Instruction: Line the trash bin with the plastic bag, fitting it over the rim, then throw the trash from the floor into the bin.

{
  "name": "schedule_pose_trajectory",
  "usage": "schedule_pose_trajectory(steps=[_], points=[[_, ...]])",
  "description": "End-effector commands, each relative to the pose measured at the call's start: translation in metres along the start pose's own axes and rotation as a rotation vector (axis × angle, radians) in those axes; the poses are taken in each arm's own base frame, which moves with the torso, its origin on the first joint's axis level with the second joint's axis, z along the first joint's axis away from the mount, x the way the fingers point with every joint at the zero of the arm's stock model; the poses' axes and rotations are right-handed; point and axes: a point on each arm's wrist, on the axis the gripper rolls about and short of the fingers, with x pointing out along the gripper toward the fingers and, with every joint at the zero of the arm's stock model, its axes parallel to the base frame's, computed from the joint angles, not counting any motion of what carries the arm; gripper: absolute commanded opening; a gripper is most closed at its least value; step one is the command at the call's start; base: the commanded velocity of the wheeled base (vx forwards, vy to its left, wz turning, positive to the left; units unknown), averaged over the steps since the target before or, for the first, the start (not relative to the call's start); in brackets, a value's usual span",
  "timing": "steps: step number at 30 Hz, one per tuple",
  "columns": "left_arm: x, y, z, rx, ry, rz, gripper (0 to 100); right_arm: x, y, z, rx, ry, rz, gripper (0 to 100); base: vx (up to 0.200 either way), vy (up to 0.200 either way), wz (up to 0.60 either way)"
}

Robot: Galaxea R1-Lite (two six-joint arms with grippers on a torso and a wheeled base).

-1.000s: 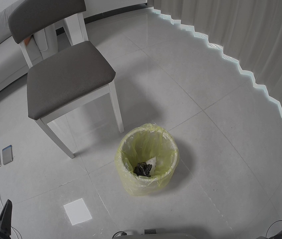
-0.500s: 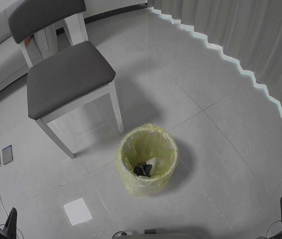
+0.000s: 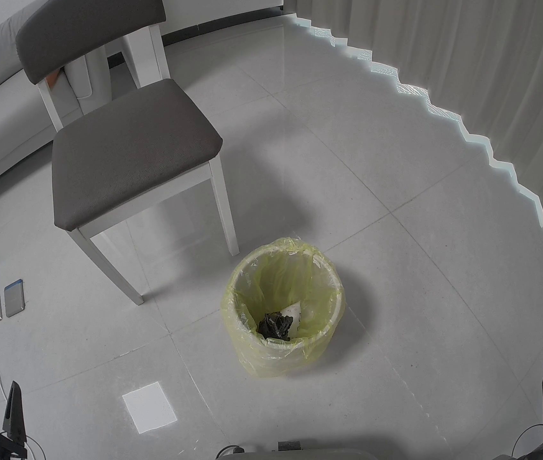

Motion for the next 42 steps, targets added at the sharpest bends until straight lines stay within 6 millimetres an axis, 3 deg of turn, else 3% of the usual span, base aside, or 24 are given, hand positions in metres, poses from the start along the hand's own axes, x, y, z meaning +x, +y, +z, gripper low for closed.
schedule_pose_trajectory(steps=[1, 11, 14, 20, 24, 26, 30, 32, 35, 42], points=[[0.0003, 0.0006, -0.0058, 0.002, 0.008, 0.001, 100, 0.0010, -0.0002, -0.0049, -0.001, 0.012, -0.001, 100, 0.000, 0.000, 0.00], [0.0000, 0.0001, -0.0073, 0.036, 0.030, -0.026, 100, 0.0010, -0.0002, -0.0050, -0.001, 0.014, -0.001, 100, 0.000, 0.000, 0.00], [0.0000, -0.0011, -0.0112, 0.087, 0.065, -0.103, 100, 0.0011, -0.0001, -0.0052, -0.016, 0.017, 0.002, 100, 0.000, 0.000, 0.00], [-0.0001, -0.0014, -0.0112, 0.107, 0.065, -0.113, 100, 0.0008, 0.0026, -0.0047, -0.135, 0.011, 0.122, 100, 0.000, 0.000, 0.00], [0.0000, -0.0012, -0.0110, 0.093, 0.064, -0.105, 100, 0.0010, 0.0021, -0.0051, -0.086, 0.016, 0.102, 100, 0.000, 0.000, 0.00], [0.0000, -0.0010, -0.0107, 0.073, 0.061, -0.093, 100, 0.0011, -0.0007, -0.0039, 0.044, 0.003, -0.028, 100, 0.000, 0.000, 0.00], [0.0000, -0.0012, -0.0109, 0.088, 0.062, -0.104, 100, 0.0011, -0.0001, -0.0048, -0.024, 0.014, -0.003, 100, 0.000, 0.000, 0.00], [0.0009, -0.0017, -0.0118, 0.124, 0.087, -0.138, 100, 0.0009, 0.0020, -0.0045, -0.109, 0.012, 0.096, 100, 0.000, 0.000, 0.00], [0.0049, -0.0018, -0.0111, 0.126, 0.138, -0.152, 100, 0.0008, 0.0018, -0.0047, -0.066, 0.013, 0.087, 100, 0.000, 0.000, 0.00], [-0.0001, -0.0016, -0.0116, 0.123, 0.068, -0.127, 100, 0.0010, 0.0001, -0.0046, 0.006, 0.010, 0.008, 100, 0.000, 0.000, 0.00]])
